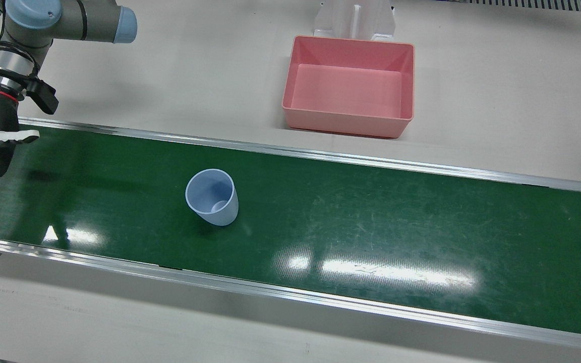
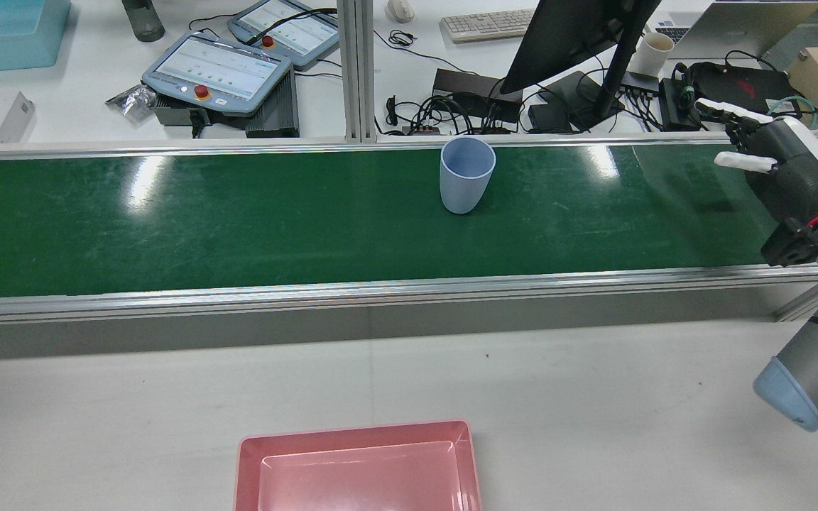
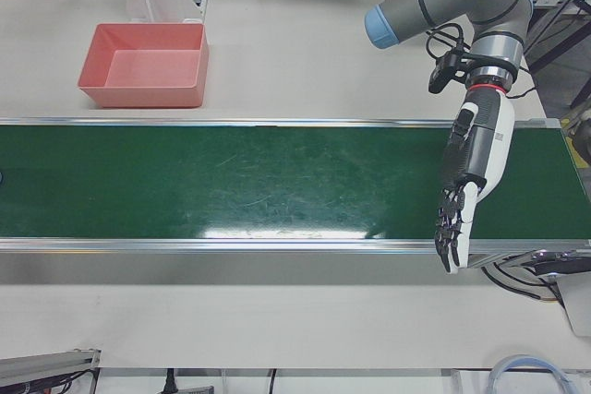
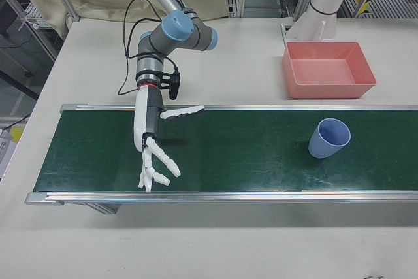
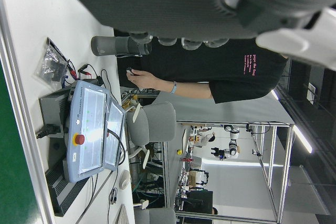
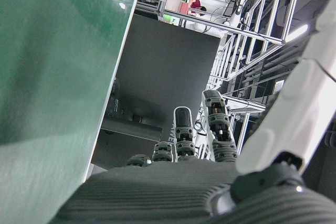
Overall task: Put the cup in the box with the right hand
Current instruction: 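Move the open right hand along the belt toward the blue cup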
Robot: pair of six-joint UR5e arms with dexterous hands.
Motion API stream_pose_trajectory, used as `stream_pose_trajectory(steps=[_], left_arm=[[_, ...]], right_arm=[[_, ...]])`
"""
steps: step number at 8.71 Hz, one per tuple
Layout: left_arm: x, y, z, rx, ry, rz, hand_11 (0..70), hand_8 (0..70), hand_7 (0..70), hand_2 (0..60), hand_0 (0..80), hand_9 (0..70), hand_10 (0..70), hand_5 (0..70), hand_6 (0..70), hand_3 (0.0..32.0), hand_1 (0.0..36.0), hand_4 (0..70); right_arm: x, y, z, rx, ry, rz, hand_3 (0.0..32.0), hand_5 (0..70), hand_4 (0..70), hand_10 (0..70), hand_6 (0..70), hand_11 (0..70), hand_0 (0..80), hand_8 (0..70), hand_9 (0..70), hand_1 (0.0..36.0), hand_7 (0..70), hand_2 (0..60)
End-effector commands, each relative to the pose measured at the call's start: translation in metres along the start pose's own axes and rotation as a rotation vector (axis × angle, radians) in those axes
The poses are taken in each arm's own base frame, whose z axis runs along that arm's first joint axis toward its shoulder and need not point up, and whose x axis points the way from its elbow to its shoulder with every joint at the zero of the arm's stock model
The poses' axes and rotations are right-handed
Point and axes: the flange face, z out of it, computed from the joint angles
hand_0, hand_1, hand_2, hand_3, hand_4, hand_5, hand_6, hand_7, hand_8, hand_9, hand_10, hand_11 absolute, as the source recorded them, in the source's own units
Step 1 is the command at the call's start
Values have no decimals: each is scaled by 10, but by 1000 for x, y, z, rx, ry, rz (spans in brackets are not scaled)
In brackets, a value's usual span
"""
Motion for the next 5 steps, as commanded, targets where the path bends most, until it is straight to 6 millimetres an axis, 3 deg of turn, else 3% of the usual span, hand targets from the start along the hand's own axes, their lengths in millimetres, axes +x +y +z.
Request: stream_pose_trajectory(steps=[1,3,4,5], left_arm=[[0,0,0,0,0,0,0,0,0,0,0,0,0,0,0,0,0,0],[0,0,0,0,0,0,0,0,0,0,0,0,0,0,0,0,0,0],[0,0,0,0,0,0,0,0,0,0,0,0,0,0,0,0,0,0],[0,0,0,0,0,0,0,0,0,0,0,0,0,0,0,0,0,0]], right_arm=[[4,6,0,-11,8,5,0,21,123,0,71,0,447,12,91,47,345,42],[11,9,-1,-16,21,8,0,18,139,0,70,0,458,12,91,20,347,12],[12,9,-1,-17,22,9,0,12,91,0,67,0,388,10,90,40,343,71],[13,8,-2,-15,24,6,0,12,139,0,68,0,429,10,90,10,344,16]])
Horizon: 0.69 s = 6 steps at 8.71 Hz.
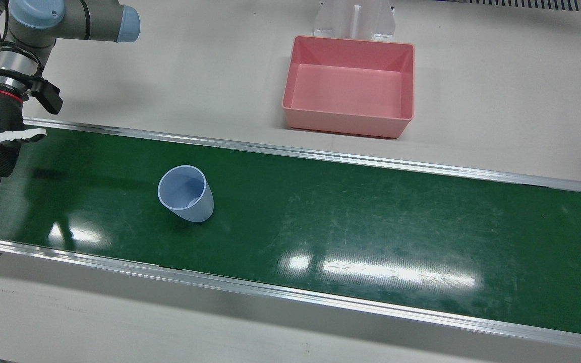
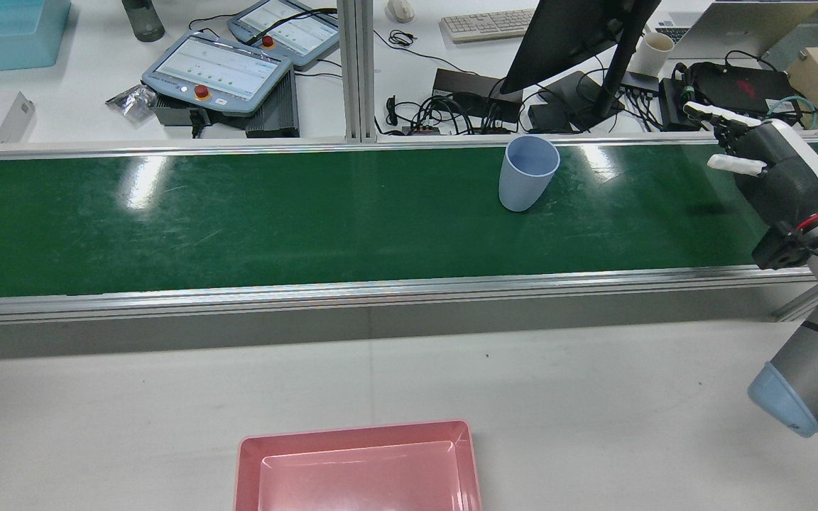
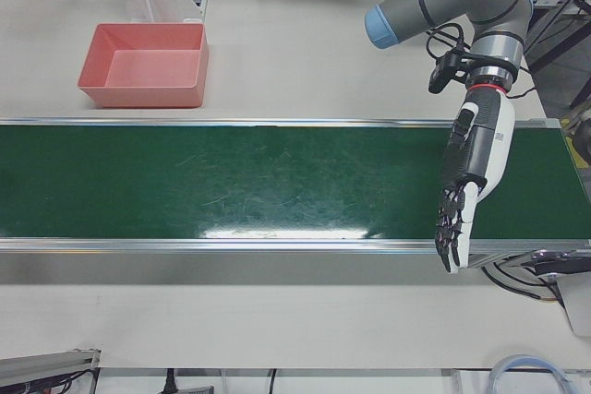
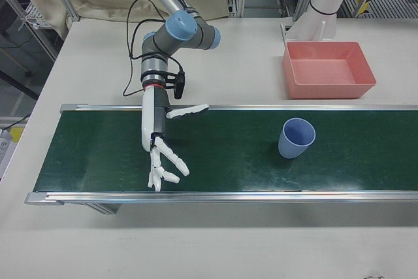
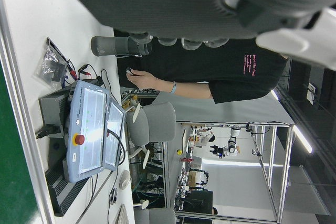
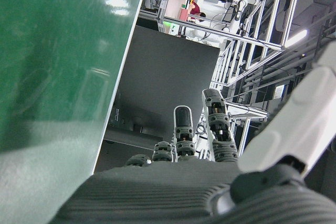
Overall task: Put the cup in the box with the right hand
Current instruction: 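Move the open right hand along the belt toward the blue cup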
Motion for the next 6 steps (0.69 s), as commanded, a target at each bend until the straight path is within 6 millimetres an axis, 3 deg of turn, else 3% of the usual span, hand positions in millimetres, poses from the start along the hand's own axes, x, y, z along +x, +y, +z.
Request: stream_pose_trajectory(steps=[1,2,3,4,5,6], left_arm=[[0,0,0,0,0,0,0,0,0,0,0,0,0,0,0,0,0,0],[0,0,0,-1,0,0,0,0,0,0,0,0,0,0,0,0,0,0],[0,0,0,0,0,0,0,0,0,0,0,0,0,0,0,0,0,0],[0,0,0,0,0,0,0,0,0,0,0,0,0,0,0,0,0,0],[0,0,0,0,0,0,0,0,0,0,0,0,0,0,0,0,0,0],[0,0,0,0,0,0,0,0,0,0,0,0,0,0,0,0,0,0]], right_arm=[[4,1,-1,-2,7,-1,0,23,137,0,72,0,462,12,92,48,347,22],[8,1,-1,-2,15,-1,0,30,108,0,73,0,465,13,91,90,344,73],[11,3,-2,-5,22,2,0,30,132,0,72,0,475,13,90,73,337,24],[12,3,-1,-6,23,2,0,29,109,0,71,0,463,13,90,87,336,68],[16,5,-2,-9,30,1,0,28,130,0,70,0,475,13,89,61,333,19],[20,6,-3,-10,38,2,0,27,118,0,69,0,466,13,90,64,331,37]])
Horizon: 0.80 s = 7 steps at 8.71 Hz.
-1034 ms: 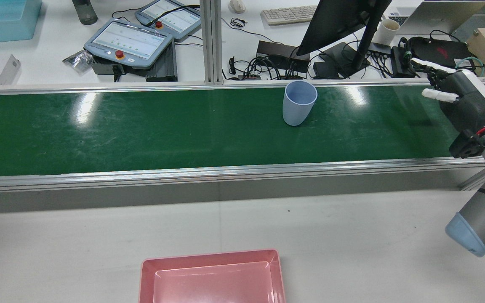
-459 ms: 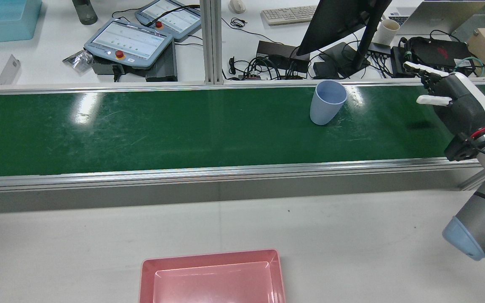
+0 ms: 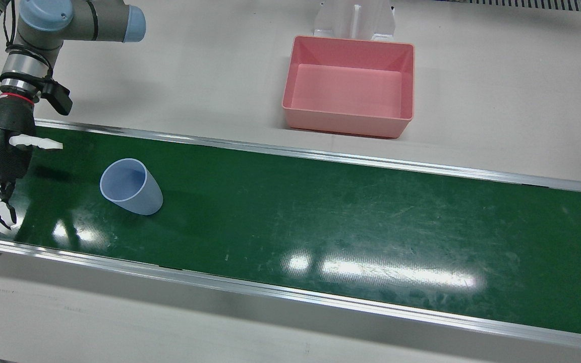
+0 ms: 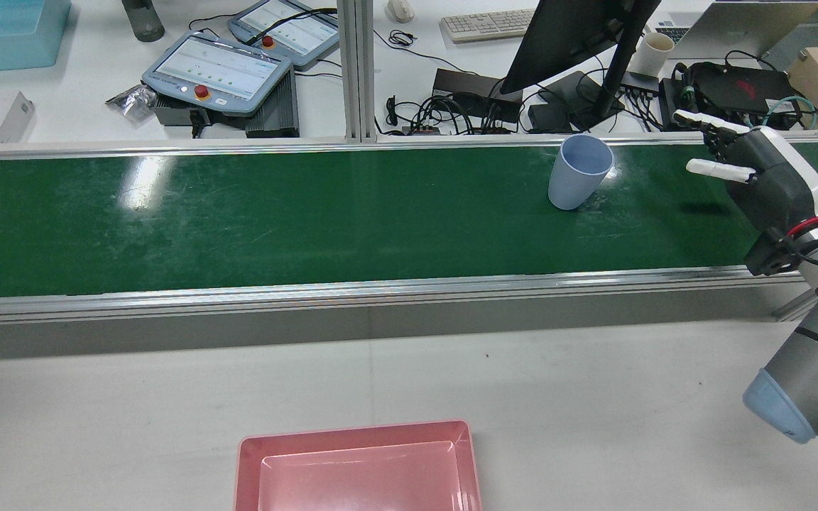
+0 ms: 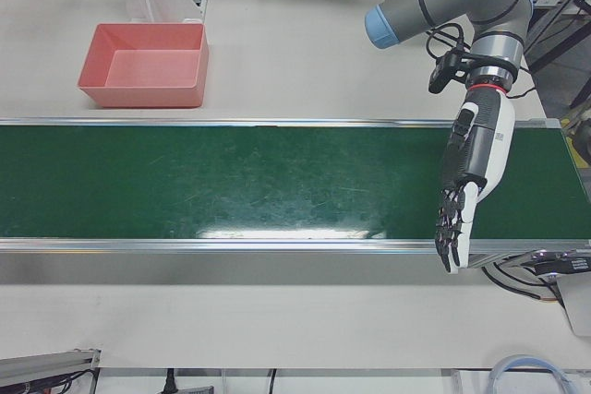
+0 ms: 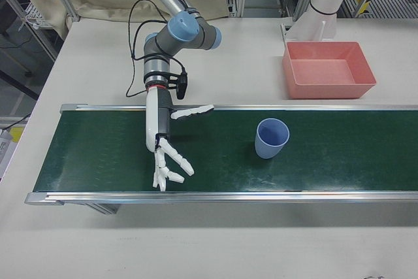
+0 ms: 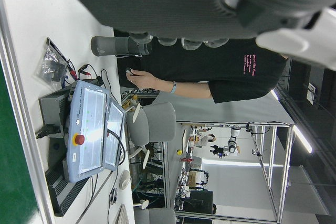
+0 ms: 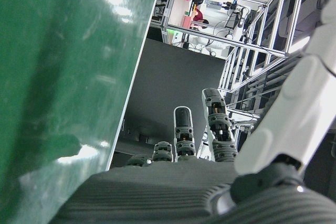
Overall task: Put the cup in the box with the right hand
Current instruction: 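Move the open right hand along the belt toward the blue cup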
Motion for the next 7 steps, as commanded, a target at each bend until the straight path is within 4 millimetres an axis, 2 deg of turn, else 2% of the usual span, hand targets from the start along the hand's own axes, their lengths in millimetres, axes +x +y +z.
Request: stream_pose_trajectory(steps=[1,2,4,5,7], left_arm=[[0,0,0,-1,0,0,0,0,0,0,0,0,0,0,0,0,0,0],[0,0,0,0,0,0,0,0,0,0,0,0,0,0,0,0,0,0],[0,0,0,0,0,0,0,0,0,0,0,0,0,0,0,0,0,0],[0,0,0,0,0,0,0,0,0,0,0,0,0,0,0,0,0,0],[0,0,0,-1,0,0,0,0,0,0,0,0,0,0,0,0,0,0]], right_arm=[[10,4,-2,-7,18,3,0,27,120,0,70,0,464,13,90,65,333,41],[12,5,-2,-9,22,4,0,26,120,0,70,0,463,11,88,65,334,41],[14,6,-2,-11,25,5,0,27,141,0,69,0,475,13,88,50,329,0],[15,6,-3,-12,28,5,0,28,91,0,69,0,454,14,89,88,328,85],[19,9,-3,-16,35,10,0,30,89,0,69,0,459,15,90,95,327,89]])
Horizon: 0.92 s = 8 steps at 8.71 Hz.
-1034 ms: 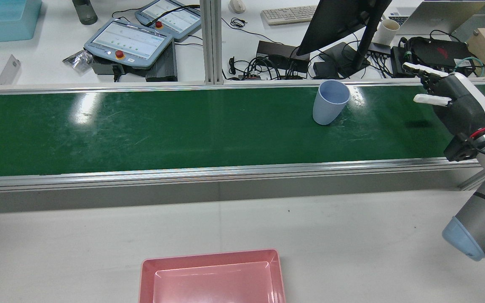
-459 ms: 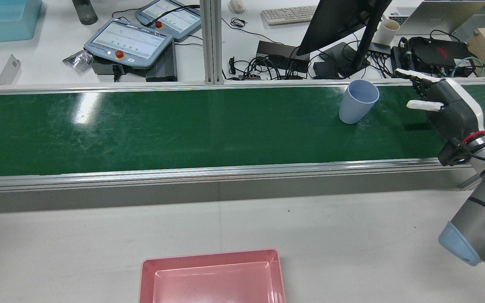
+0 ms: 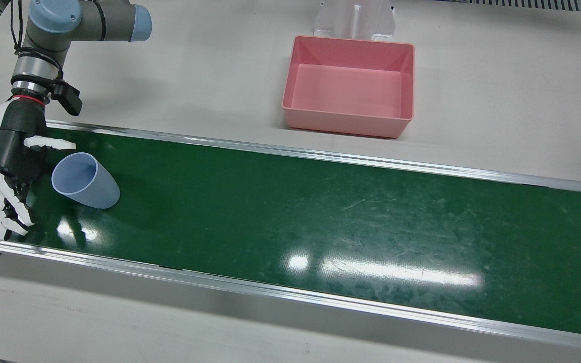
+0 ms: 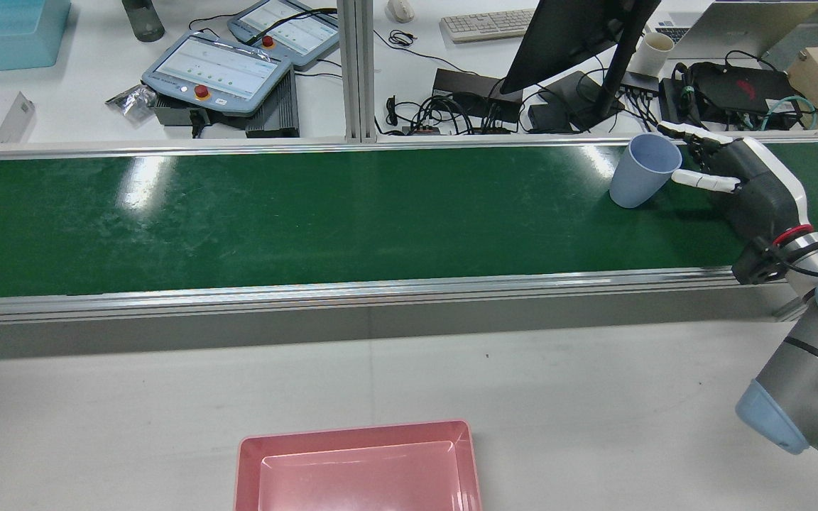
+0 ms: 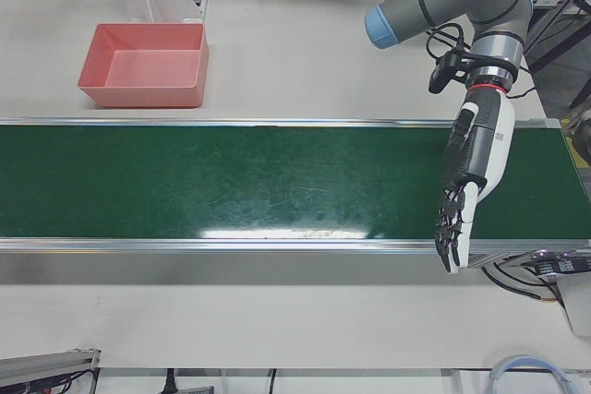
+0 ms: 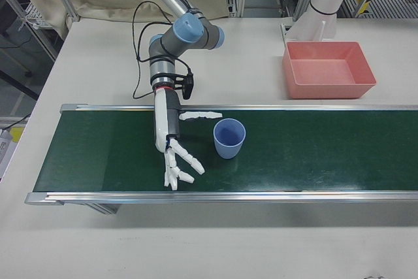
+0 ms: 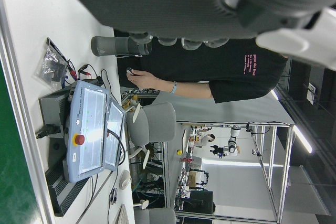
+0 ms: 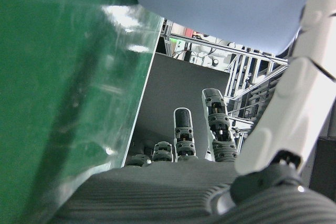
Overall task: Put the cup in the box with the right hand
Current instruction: 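Close the right hand fingers around the blue cup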
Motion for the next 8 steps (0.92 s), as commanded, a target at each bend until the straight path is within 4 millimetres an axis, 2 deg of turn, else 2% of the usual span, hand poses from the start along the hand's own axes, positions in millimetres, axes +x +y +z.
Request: stream_pose_trajectory(steps=[1,3,4,5,6,7,8], left_arm=[[-1,0,1,-2,-1,0,0,0,0,0,0,0,0,0,0,0,0,0],[0,0,0,0,0,0,0,0,0,0,0,0,0,0,0,0,0,0],[0,0,0,0,0,0,0,0,0,0,0,0,0,0,0,0,0,0],[0,0,0,-2,0,0,0,0,0,0,0,0,0,0,0,0,0,0],[0,0,0,0,0,0,0,0,0,0,0,0,0,0,0,0,0,0],[0,0,0,-2,0,0,0,0,0,0,0,0,0,0,0,0,0,0],[0,0,0,-2,0,0,0,0,0,0,0,0,0,0,0,0,0,0]], right_arm=[[4,2,0,-4,7,8,0,30,124,0,69,0,474,14,89,70,329,22],[3,6,-1,-11,7,13,0,33,124,0,71,0,478,14,88,84,331,26],[7,7,-1,-12,14,29,0,35,132,0,72,0,481,15,82,88,323,0],[10,9,-2,-14,16,48,0,47,132,0,77,0,498,9,71,144,336,90],[-3,12,-3,-2,-74,65,0,68,151,9,140,28,509,68,200,274,630,485],[-3,13,-4,1,-80,69,0,106,297,161,335,250,521,400,650,236,700,454],[3,16,-5,-4,-69,72,0,185,471,479,455,683,549,700,700,238,700,538]])
